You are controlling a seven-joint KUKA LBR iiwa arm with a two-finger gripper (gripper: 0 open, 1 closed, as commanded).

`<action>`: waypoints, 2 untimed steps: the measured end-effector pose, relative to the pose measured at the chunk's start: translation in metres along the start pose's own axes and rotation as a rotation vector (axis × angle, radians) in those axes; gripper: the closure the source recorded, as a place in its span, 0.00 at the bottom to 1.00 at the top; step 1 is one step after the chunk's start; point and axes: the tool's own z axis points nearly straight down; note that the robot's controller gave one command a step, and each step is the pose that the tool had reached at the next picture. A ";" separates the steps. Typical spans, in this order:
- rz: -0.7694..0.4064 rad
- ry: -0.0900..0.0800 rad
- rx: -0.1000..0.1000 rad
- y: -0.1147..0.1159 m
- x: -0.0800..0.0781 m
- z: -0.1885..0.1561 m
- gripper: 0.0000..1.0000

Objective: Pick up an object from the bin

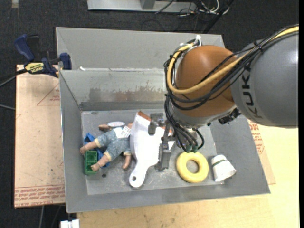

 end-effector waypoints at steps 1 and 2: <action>-0.003 0.008 0.001 0.001 0.003 0.048 0.00; 0.071 -0.005 -0.002 0.012 -0.002 0.100 0.00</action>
Offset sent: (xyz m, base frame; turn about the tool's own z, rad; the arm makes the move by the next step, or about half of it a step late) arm 0.0028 0.0205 -0.1409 0.1186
